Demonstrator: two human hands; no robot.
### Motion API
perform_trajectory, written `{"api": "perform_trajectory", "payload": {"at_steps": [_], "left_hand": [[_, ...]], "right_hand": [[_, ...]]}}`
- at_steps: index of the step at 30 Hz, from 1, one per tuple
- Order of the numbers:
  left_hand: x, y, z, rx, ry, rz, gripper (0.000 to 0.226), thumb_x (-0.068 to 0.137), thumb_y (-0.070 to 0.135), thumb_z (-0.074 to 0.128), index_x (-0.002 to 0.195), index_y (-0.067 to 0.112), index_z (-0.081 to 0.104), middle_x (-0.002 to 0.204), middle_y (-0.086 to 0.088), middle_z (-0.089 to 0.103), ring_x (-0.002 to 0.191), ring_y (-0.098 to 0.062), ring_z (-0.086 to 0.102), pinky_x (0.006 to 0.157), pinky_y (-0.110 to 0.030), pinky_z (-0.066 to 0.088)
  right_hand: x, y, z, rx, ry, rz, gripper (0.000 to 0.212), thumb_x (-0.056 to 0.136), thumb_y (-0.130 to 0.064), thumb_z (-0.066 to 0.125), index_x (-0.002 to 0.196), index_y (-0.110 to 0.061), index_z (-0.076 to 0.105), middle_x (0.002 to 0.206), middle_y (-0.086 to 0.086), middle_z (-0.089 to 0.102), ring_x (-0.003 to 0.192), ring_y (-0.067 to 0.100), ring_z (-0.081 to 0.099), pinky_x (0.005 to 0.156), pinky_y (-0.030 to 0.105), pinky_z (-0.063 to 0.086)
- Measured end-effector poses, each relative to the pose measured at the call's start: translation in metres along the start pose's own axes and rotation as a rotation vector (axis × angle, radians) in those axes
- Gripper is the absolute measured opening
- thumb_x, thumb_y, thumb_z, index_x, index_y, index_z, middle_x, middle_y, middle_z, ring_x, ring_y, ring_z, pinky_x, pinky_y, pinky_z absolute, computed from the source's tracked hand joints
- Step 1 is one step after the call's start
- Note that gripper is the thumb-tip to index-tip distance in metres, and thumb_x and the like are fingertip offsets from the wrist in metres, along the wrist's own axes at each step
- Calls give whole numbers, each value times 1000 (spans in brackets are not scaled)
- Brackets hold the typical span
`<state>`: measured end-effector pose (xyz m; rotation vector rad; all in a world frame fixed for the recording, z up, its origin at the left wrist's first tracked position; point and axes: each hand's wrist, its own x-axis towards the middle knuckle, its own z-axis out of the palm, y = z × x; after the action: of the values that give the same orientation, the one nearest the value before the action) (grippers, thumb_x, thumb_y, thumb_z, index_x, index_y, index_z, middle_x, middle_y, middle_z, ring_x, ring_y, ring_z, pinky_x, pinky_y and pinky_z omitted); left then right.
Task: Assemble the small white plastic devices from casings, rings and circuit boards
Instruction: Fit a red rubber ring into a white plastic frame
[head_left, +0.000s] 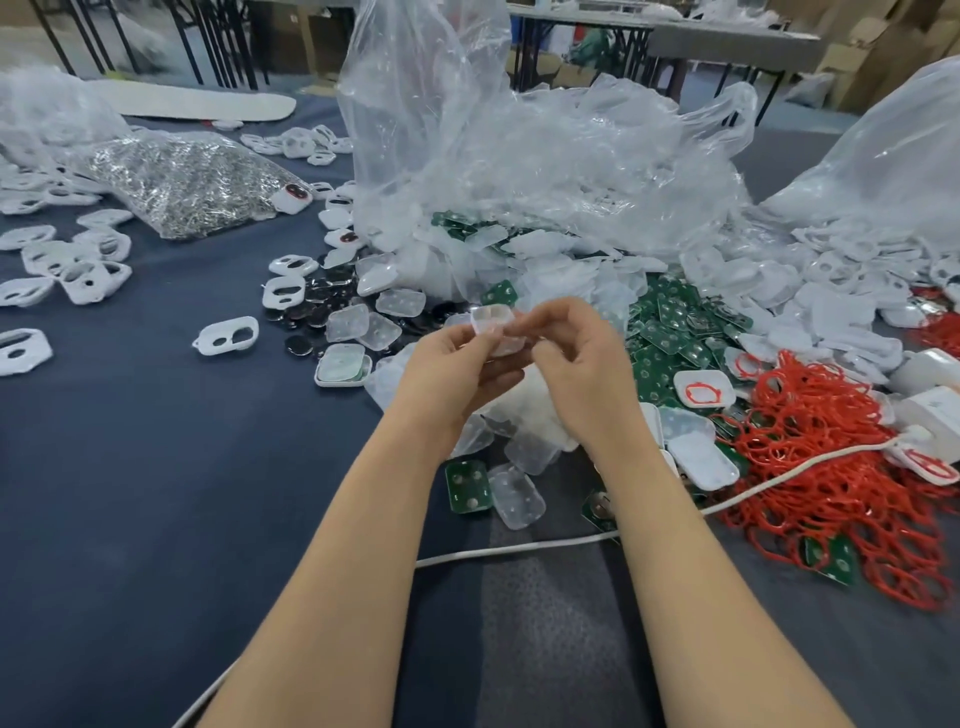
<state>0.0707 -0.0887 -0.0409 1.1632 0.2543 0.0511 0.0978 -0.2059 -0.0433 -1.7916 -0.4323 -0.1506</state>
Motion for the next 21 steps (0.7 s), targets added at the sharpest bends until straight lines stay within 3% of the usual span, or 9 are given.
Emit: {"api": "perform_trajectory", "payload": {"at_steps": [2,5,7,11,14,18,21], "left_hand": [[0,0,-1,20,0,0,17,99,3,45,97,5,62,77,-5,74,70,-11,72,65,-19,58],[0,-1,-2,87,-30,29,15,97,1,49,104,8,59,81,-7,74,73,-13,73,62,-17,55],[0,-2,-3,105,-58,43,18,96,-1,51,106,11,58,81,-5,74,73,-14,73,62,-17,55],[0,-4,-4,189,-93,83,19,95,-1,52,101,16,60,75,1,74,72,-12,72,63,-16,54],[1,-6,-3,265,-102,109,21,96,1,52,99,20,61,75,2,73,73,-11,72,65,-17,54],[0,-5,-2,331,-78,161,15,97,8,54,97,21,61,72,2,74,70,-11,72,62,-17,54],[2,4,-13,259,69,166,10,97,18,56,104,13,60,79,-4,75,73,-14,73,60,-19,55]], "right_hand": [[2,2,-2,38,89,49,30,86,7,48,90,-20,60,96,-3,69,89,8,67,75,17,52],[5,4,-4,24,77,103,26,92,1,48,99,-19,62,104,0,67,99,14,66,91,35,52],[6,4,-4,27,27,122,22,94,-3,50,106,-14,65,105,3,69,99,17,65,89,33,53],[6,5,-5,8,-11,106,22,91,-4,57,110,-11,65,98,-3,68,83,2,62,66,8,47],[6,8,-6,-65,25,97,18,89,-6,60,100,-19,63,88,-12,64,77,-7,57,67,3,43],[6,9,-6,-124,108,93,12,86,-10,63,91,-21,60,77,-13,60,70,-6,56,65,9,43],[9,9,-20,-204,256,127,13,86,-12,61,96,-20,60,81,-12,60,75,8,60,70,27,49]]}}
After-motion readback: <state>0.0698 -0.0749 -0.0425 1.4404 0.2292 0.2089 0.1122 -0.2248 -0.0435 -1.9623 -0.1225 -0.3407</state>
